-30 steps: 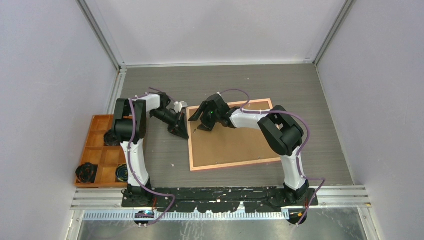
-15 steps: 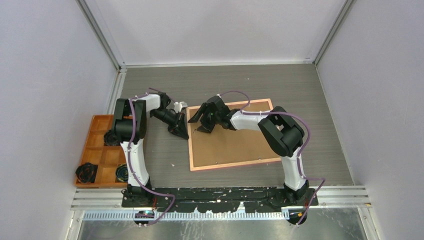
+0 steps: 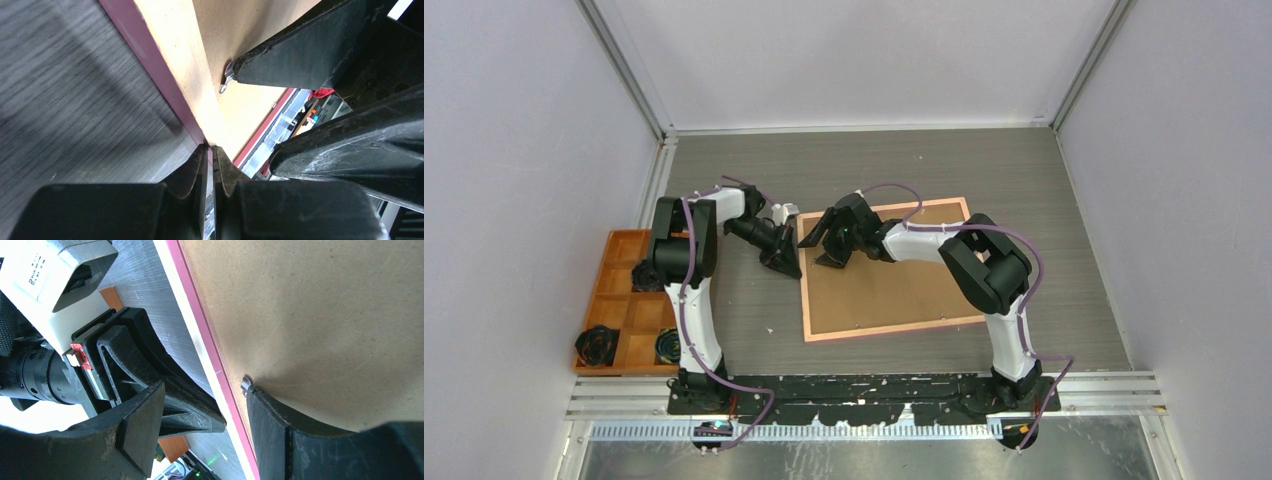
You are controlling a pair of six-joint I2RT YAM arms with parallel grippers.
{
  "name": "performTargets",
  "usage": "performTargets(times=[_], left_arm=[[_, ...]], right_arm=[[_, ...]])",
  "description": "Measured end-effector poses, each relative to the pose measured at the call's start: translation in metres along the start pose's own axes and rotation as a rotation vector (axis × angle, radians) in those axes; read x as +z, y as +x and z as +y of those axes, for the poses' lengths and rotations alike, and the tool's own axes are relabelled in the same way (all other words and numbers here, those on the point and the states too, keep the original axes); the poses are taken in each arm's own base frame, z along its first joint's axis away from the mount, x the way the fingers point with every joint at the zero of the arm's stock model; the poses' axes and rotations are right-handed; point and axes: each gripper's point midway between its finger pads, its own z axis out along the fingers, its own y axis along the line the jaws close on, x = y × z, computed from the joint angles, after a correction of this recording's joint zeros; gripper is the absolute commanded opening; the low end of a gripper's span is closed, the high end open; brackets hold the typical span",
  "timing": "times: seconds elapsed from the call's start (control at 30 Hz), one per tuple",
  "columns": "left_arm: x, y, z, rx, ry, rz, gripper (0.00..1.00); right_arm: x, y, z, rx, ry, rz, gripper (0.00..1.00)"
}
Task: Put the photo into the frame
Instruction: Install the photo frame at the center of the board.
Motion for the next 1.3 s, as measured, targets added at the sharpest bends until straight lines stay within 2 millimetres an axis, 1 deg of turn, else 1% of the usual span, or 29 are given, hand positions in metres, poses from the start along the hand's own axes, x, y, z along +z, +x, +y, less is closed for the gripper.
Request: performTargets(times=[0.33, 0.67, 0.93, 1.3], left_arm=[[0.0, 0.0, 0.0, 0.001, 0.0, 0.0, 0.09], [0.0, 0.0, 0.0, 0.0, 0.0, 0.0, 0.09], [0.0, 0.0, 0.0, 0.0, 0.0, -0.001, 0.09], [-0.001, 0.001, 0.0, 0.002, -0.003, -0.002, 0.09]], right_arm=[[0.008, -0.002, 0.006, -0.024, -0.011, 0.012, 0.65], [0.009, -0.001, 0.008, -0.025, -0.02, 0.034, 0.66], [0.014, -0.002, 0.011, -0.023, -0.042, 0.082, 0.66], [0.014, -0.001, 0.011, -0.046, -0.04, 0.108, 0.66]])
